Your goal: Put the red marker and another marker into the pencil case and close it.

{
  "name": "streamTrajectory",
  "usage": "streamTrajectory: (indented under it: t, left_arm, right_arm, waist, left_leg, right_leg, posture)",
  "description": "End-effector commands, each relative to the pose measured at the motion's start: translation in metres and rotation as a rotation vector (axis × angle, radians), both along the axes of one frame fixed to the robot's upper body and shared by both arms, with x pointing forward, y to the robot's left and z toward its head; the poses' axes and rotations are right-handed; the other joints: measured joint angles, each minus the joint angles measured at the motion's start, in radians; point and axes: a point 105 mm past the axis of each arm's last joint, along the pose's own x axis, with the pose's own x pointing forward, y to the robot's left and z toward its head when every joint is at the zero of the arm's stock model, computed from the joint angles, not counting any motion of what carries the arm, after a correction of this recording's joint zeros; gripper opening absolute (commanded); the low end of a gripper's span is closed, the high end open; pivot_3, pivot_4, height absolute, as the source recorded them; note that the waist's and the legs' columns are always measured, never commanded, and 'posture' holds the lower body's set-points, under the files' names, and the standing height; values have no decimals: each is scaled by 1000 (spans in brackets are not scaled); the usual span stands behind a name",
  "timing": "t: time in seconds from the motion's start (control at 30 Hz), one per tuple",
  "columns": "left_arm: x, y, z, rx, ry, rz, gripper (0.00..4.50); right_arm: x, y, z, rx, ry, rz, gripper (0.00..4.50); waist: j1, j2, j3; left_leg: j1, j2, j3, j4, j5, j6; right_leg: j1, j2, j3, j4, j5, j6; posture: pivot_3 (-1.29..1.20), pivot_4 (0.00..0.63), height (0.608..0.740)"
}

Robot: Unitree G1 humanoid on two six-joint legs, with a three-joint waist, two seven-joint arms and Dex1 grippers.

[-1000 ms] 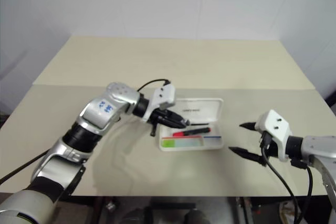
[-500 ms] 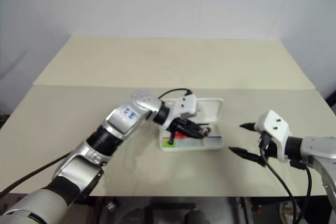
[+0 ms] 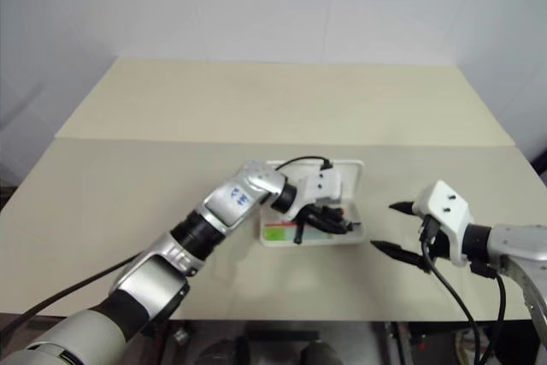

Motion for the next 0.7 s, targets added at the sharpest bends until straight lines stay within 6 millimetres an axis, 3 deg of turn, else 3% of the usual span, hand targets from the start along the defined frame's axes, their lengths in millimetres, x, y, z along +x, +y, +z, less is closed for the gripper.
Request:
streamTrajectory:
  t: [0.03, 0.43, 0.47, 0.7]
  left_arm:
    - [0, -10, 10, -24, -57, -16, 380]
    - [3, -17, 1, -10, -69, 2, 380]
    - [3, -18, 1, -12, -67, 7, 1077]
    - [6, -20, 4, -33, -89, 21, 3319]
  right_arm:
    - [-3, -2, 14, 0, -57, -14, 4500]
    - [-6, -1, 15, 7, -67, -23, 4500]
    - [-6, -1, 15, 7, -67, -23, 4500]
    - [-5, 1, 16, 13, -72, -22, 4500]
  waist:
    - [0, 0, 0]
    - [0, 0, 0]
    - [0, 0, 0]
    - [0, 0, 0]
  left_leg:
    - [0, 0, 0, 0, 0, 0]
    - [0, 0, 0, 0, 0, 0]
    - [0, 0, 0, 0, 0, 0]
    - [0, 0, 0, 0, 0, 0]
  right_leg:
    - [0, 0, 0, 0, 0, 0]
    - [0, 0, 0, 0, 0, 0]
    - [0, 0, 0, 0, 0, 0]
    - [0, 0, 0, 0, 0, 0]
  posture:
    - [0, 150, 740]
    - [0, 150, 740]
    - [0, 150, 740]
    - [0, 150, 740]
